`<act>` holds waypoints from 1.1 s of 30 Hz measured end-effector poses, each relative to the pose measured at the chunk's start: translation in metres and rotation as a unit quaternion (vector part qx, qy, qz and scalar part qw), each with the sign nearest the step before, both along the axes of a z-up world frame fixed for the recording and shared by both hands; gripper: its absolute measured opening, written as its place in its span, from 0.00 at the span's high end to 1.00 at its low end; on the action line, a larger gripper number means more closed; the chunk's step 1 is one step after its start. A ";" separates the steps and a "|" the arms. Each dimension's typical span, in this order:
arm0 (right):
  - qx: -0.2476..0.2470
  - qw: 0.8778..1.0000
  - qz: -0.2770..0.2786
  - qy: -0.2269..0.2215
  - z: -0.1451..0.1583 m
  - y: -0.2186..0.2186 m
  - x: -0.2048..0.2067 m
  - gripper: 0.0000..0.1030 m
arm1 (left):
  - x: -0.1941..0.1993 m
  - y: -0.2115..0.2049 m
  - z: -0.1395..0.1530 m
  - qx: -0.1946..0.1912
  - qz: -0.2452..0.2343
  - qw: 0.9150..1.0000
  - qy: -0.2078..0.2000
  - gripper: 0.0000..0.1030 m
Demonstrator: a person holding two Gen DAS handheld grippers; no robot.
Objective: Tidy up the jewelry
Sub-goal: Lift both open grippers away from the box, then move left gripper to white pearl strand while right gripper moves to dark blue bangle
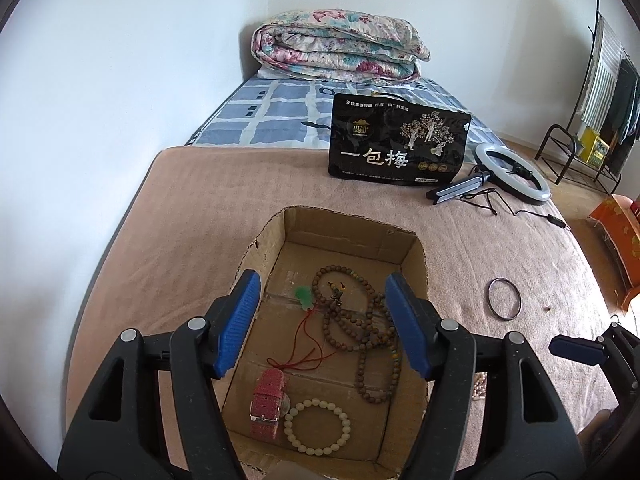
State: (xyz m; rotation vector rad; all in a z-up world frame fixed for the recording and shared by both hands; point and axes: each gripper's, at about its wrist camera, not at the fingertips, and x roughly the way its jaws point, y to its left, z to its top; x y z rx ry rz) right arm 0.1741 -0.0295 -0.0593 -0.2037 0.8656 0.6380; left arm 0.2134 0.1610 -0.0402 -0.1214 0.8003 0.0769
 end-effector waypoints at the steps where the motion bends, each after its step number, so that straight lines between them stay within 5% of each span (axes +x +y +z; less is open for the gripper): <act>1: -0.002 1.000 -0.004 -0.001 0.000 -0.006 0.001 0.09 | -0.002 -0.002 0.002 -0.002 -0.002 1.000 -0.001 0.35; 16: -0.004 0.995 -0.100 0.013 0.005 -0.122 0.041 0.08 | -0.022 -0.071 0.015 -0.026 -0.080 0.996 0.001 0.35; 33: 0.005 0.986 -0.159 0.042 -0.012 -0.183 0.090 0.08 | -0.040 -0.158 -0.028 -0.036 -0.193 0.978 0.068 0.39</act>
